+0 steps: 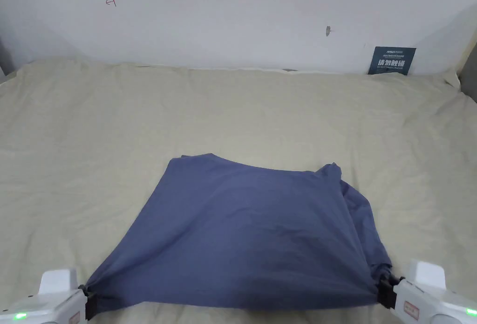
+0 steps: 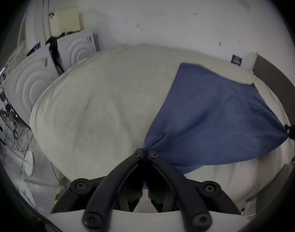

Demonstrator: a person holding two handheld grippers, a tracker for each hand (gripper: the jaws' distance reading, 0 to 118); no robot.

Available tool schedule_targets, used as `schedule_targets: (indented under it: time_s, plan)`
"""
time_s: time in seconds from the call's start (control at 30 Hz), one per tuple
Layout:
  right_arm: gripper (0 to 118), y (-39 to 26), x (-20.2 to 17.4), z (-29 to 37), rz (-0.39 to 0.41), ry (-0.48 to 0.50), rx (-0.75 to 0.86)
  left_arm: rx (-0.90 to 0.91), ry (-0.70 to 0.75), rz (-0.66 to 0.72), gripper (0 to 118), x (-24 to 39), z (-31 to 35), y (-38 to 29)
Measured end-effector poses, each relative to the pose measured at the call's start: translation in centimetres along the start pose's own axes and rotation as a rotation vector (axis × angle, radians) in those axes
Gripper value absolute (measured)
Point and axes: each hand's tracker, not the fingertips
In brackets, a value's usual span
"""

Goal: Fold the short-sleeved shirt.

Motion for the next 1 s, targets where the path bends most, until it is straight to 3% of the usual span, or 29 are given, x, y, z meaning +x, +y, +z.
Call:
schedule_targets:
  time_s: [0.13,0.27,0.37,0.4,0.5,0.53,0.57,0.83,0.97,1.0]
  plan:
    - [11,-3.3,0.8,-1.2,-0.025,-0.025,-0.095,-0.083,0.012,0.052,4,-0.8,-0.5,-1.8]
    - [12,-3.9,0.7,-1.3,-0.061,-0.03,-0.075,-0.129,0.014,0.075,4,-0.8,-1.6,-1.7]
    - [14,-3.1,-0.2,-0.6,-0.03,-0.048,-0.084,-0.136,0.031,0.068,15,-0.3,-1.9,-1.3]
    - [25,-2.7,-0.4,-0.3,-0.011,-0.051,-0.076,-0.128,0.038,0.054,32,-0.1,-1.8,-1.1]
    - [81,-1.0,-1.2,1.1,0.046,-0.061,-0.007,-0.094,0.035,0.051,108,0.5,-0.5,0.8]
    - [91,-0.2,-1.6,1.8,0.057,-0.048,0.03,-0.055,0.006,0.065,117,0.8,0.1,1.7]
    - [96,0.7,-2.0,2.6,0.067,-0.041,0.076,-0.004,-0.032,0.077,117,1.2,1.3,2.9]
    - [96,6.7,-6.3,11.0,0.149,-0.062,0.468,0.453,-0.183,0.071,114,6.4,8.8,11.2]
    - [96,8.3,-7.9,13.9,0.194,-0.108,0.619,0.632,-0.175,0.016,107,9.1,11.2,13.3]
    - [96,8.5,-8.2,14.5,0.2,-0.111,0.649,0.663,-0.168,0.008,98,9.8,11.7,13.6]
